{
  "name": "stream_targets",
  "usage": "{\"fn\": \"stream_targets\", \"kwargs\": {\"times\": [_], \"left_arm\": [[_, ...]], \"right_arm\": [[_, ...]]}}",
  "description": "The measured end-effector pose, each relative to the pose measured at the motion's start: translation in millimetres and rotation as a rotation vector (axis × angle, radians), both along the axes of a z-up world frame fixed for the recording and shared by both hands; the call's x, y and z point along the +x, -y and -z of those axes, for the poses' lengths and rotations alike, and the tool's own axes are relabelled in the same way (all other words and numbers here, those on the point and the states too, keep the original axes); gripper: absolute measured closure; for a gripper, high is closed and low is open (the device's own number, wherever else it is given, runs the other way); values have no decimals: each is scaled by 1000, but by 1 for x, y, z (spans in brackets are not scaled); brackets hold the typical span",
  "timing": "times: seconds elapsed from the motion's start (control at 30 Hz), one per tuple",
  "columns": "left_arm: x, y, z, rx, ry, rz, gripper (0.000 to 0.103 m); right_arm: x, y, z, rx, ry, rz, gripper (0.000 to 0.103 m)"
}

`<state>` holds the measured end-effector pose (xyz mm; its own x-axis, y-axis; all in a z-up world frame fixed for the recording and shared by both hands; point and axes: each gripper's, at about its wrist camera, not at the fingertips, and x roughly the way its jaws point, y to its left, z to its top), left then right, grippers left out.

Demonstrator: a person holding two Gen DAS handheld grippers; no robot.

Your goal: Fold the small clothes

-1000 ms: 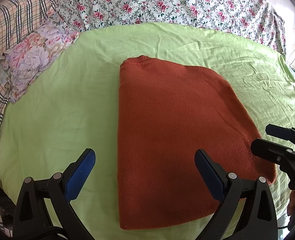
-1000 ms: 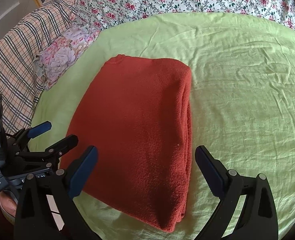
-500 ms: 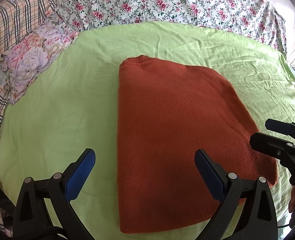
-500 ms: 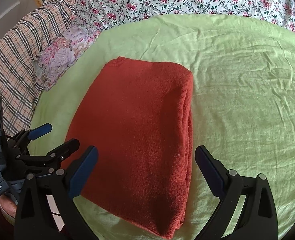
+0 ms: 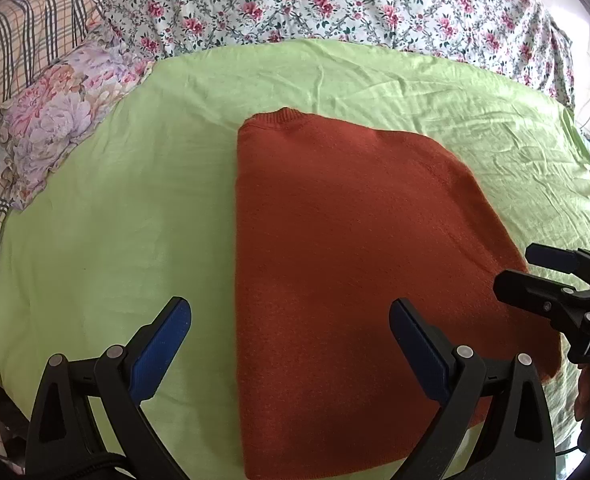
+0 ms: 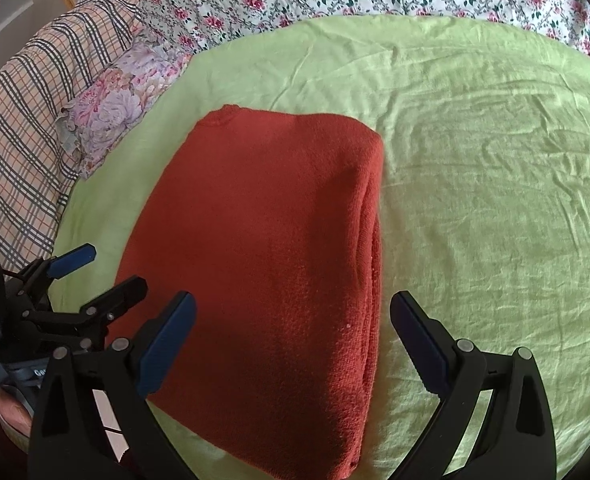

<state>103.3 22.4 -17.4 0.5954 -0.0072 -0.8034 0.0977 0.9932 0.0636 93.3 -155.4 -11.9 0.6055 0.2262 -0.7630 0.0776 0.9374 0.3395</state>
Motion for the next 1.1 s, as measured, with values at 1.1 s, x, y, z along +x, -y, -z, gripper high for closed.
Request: {"fn": "stream_targets", "kwargs": {"times": [1.1], "left_arm": [[-15, -5, -5, -54, 12, -28, 3]], "right_arm": [[0, -11, 4, 12, -3, 11, 5]]}}
